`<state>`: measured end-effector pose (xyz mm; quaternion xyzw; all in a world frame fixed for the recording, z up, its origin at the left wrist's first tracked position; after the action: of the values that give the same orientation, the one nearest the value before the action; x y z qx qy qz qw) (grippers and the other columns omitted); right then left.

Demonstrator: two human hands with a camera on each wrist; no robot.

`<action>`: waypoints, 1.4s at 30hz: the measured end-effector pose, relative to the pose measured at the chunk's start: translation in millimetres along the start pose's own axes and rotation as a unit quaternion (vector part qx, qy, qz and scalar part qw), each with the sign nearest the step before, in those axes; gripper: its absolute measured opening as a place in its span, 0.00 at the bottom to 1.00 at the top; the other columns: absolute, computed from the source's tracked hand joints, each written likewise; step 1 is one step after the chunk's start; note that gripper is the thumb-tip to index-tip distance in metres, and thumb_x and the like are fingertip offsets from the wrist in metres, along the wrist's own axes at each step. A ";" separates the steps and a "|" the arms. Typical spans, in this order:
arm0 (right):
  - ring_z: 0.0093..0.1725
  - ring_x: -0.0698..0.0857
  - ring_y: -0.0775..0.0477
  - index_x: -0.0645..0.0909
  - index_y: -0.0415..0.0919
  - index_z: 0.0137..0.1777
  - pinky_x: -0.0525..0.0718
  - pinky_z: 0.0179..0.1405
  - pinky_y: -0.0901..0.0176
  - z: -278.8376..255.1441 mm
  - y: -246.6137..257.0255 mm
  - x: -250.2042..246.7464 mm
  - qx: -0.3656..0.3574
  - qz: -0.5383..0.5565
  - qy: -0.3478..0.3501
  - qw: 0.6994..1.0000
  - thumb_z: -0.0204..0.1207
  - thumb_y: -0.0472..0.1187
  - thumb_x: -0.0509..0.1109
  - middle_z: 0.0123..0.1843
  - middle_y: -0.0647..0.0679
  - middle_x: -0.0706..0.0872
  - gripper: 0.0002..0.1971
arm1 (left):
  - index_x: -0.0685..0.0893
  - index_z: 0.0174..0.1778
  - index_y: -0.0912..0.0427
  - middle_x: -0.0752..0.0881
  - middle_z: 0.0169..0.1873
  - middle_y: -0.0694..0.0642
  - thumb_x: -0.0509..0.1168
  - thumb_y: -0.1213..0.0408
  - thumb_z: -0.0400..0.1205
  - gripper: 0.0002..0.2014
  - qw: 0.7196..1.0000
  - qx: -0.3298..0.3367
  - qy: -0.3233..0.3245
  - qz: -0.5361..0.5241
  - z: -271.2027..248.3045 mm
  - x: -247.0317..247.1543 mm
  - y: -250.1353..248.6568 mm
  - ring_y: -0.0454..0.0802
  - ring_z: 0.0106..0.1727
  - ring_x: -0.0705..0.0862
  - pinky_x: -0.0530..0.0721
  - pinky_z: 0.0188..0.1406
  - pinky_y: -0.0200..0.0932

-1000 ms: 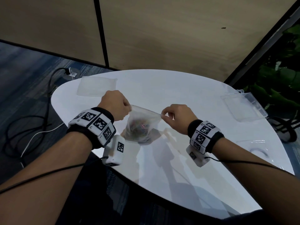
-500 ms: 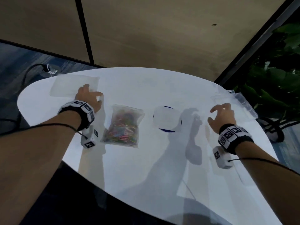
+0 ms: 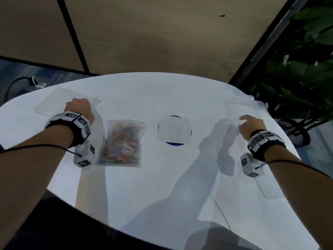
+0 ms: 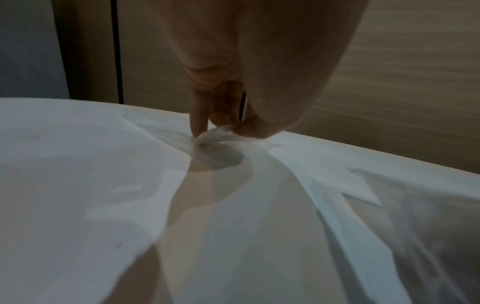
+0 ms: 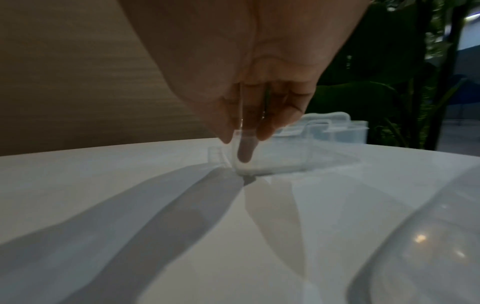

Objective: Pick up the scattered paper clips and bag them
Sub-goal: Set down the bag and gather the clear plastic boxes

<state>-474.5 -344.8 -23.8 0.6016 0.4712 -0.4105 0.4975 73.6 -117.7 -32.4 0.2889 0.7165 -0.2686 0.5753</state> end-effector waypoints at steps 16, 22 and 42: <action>0.60 0.86 0.47 0.77 0.47 0.74 0.83 0.65 0.55 -220.6 136.9 36.3 -0.251 0.119 0.279 0.919 0.76 0.42 0.72 0.62 0.48 0.88 0.24 | 0.78 0.42 0.62 0.82 0.47 0.65 0.44 0.31 0.83 0.35 0.954 0.123 -0.118 -0.246 -165.4 -116.4 -108.5 0.66 0.51 0.81 0.80 0.57 0.59; 0.40 0.87 0.49 0.89 0.48 0.49 0.88 0.52 0.53 -189.6 59.8 -24.6 -0.213 0.193 0.161 0.944 0.74 0.35 0.69 0.46 0.45 0.92 0.10 | 0.69 0.50 0.54 0.78 0.45 0.55 0.59 0.71 0.81 0.08 0.924 0.344 -0.039 -0.161 -233.6 -63.3 -204.2 0.58 0.47 0.80 0.80 0.49 0.53; 0.67 0.78 0.31 0.59 0.48 0.75 0.79 0.64 0.38 -109.4 -172.2 7.9 0.209 -0.033 0.088 0.973 0.29 0.77 0.76 0.70 0.38 0.75 0.70 | 0.71 0.72 0.47 0.79 0.65 0.52 0.72 0.58 0.79 0.26 0.917 0.388 0.068 -0.057 -186.6 35.6 -275.3 0.55 0.61 0.81 0.80 0.62 0.50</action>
<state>-638.0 -225.2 -49.5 0.7100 0.4368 -0.4615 0.3035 -256.5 -169.7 -16.6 0.4656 0.6086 -0.5378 0.3516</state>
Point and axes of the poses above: each hand's wrist, its own z-axis towards the middle knuckle, its own x-axis out of the palm, y = z × x, the point moved 6 cm from there along z, towards the middle knuckle
